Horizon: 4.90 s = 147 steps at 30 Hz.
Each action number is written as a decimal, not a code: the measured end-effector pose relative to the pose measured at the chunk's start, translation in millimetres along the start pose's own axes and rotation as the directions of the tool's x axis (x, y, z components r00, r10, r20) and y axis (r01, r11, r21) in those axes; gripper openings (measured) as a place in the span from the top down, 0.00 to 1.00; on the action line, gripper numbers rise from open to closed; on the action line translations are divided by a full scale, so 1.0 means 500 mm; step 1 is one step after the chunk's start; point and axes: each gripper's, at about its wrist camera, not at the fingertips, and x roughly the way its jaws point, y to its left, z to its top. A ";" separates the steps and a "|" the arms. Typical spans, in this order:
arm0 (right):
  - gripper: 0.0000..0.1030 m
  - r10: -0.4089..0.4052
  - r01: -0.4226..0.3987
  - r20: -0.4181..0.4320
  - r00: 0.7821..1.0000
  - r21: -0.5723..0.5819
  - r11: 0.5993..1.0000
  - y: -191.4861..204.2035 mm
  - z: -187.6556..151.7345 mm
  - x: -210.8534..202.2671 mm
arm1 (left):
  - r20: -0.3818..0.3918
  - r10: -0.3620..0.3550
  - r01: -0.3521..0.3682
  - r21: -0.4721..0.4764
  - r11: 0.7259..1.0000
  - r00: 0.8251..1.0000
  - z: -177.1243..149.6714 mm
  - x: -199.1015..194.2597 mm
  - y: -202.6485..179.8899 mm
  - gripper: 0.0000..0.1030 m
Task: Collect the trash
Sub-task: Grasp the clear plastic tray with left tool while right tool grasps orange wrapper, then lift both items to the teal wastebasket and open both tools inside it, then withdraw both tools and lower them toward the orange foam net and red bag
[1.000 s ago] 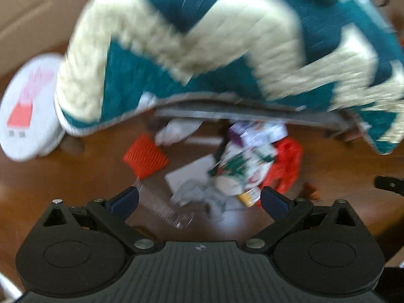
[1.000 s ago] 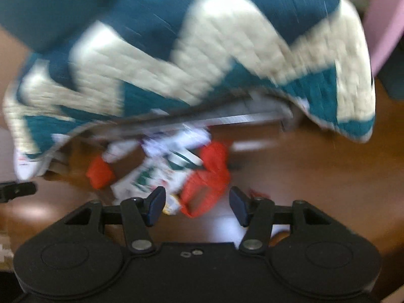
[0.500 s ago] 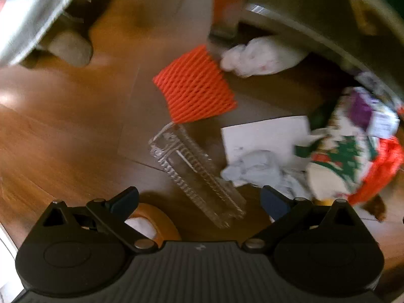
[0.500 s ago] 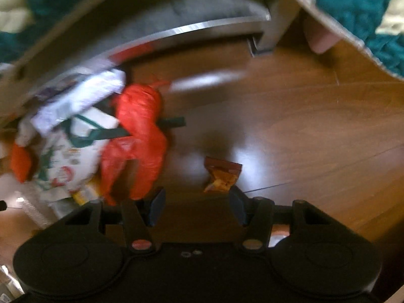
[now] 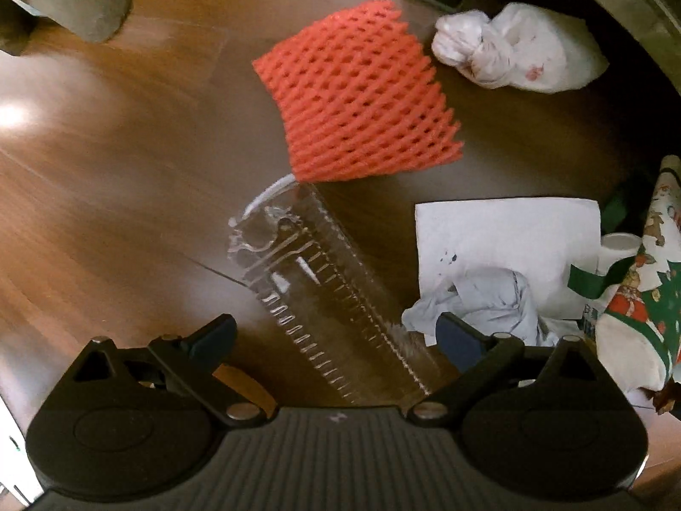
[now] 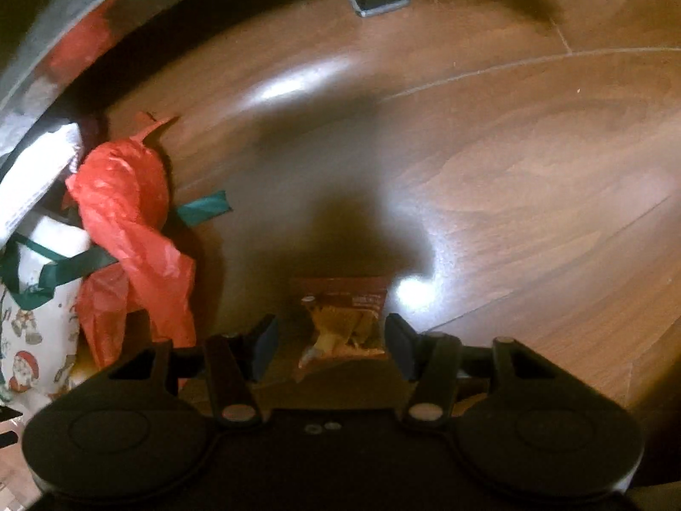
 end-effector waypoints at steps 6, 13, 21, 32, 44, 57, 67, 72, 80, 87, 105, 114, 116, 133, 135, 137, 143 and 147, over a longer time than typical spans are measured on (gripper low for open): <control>0.49 -0.038 0.039 0.033 0.999 -0.009 0.999 0.008 -0.001 0.014 | -0.015 -0.031 0.031 0.019 0.999 0.999 0.003 0.029 -0.017 0.21; 0.62 -0.052 0.054 0.036 0.998 -0.059 0.997 0.025 -0.008 0.028 | -0.012 -0.069 0.069 0.008 0.998 0.998 -0.002 0.039 -0.019 0.56; 0.72 -0.094 0.101 0.046 0.994 -0.163 0.981 0.048 -0.011 0.011 | 0.005 -0.060 0.059 0.032 0.998 0.998 -0.005 0.006 -0.008 0.58; 0.73 -0.061 0.104 0.130 0.990 -0.354 0.930 0.085 -0.058 -0.205 | 0.079 -0.086 0.076 0.113 0.991 0.993 -0.078 -0.166 0.002 0.58; 0.73 0.186 -0.028 0.324 0.928 -0.435 0.900 0.123 -0.204 -0.540 | 0.317 -0.210 0.123 0.274 0.954 0.925 -0.198 -0.528 0.020 0.58; 0.73 0.456 -0.068 0.546 0.703 -0.586 0.808 0.163 -0.393 -0.909 | 0.586 -0.415 0.185 0.412 0.892 0.696 -0.427 -0.882 -0.009 0.57; 0.73 0.574 0.001 0.647 0.502 -0.664 0.748 0.220 -0.462 -1.147 | 0.737 -0.490 0.131 0.490 0.862 0.466 -0.539 -1.140 -0.042 0.57; 0.73 0.599 0.042 0.676 0.429 -0.677 0.735 0.262 -0.455 -1.236 | 0.786 -0.516 0.105 0.514 0.851 0.340 -0.555 -1.262 -0.077 0.57; 0.73 0.597 0.062 0.714 0.367 -0.659 0.750 0.333 -0.392 -1.326 | 0.827 -0.524 0.088 0.518 0.851 0.203 -0.518 -1.406 -0.137 0.57; 0.73 0.575 0.076 0.718 0.392 -0.648 0.758 0.397 -0.301 -1.322 | 0.835 -0.510 0.086 0.504 0.859 0.205 -0.429 -1.443 -0.195 0.57; 0.71 0.531 0.086 0.672 0.516 -0.658 0.748 0.524 -0.119 -1.191 | 0.800 -0.414 0.028 0.448 0.894 0.434 -0.162 -1.291 -0.294 0.57; 0.69 0.528 0.102 0.654 0.542 -0.675 0.731 0.539 -0.101 -1.173 | 0.788 -0.392 0.016 0.438 0.899 0.475 -0.122 -1.253 -0.303 0.48; 0.65 0.527 0.101 0.649 0.548 -0.677 0.729 0.541 -0.100 -1.171 | 0.793 -0.392 0.018 0.435 0.900 0.466 -0.125 -1.255 -0.301 0.33; 0.49 0.532 0.145 0.661 0.528 -0.688 0.711 0.508 -0.192 -1.223 | 0.796 -0.409 0.026 0.445 0.895 0.446 -0.214 -1.296 -0.267 0.22; 0.49 0.533 0.139 0.661 0.528 -0.687 0.713 0.495 -0.208 -1.235 | 0.796 -0.417 0.029 0.452 0.892 0.439 -0.237 -1.304 -0.257 0.22; 0.49 0.534 0.134 0.661 0.527 -0.686 0.715 0.482 -0.225 -1.247 | 0.795 -0.426 0.027 0.461 0.887 0.433 -0.262 -1.313 -0.247 0.22; 0.49 0.538 0.141 0.677 0.503 -0.678 0.722 0.439 -0.292 -1.287 | 0.794 -0.442 0.028 0.475 0.880 0.417 -0.337 -1.337 -0.211 0.20; 0.49 0.551 0.133 0.678 0.487 -0.681 0.720 0.412 -0.334 -1.312 | 0.792 -0.452 0.028 0.484 0.874 0.411 -0.388 -1.342 -0.185 0.17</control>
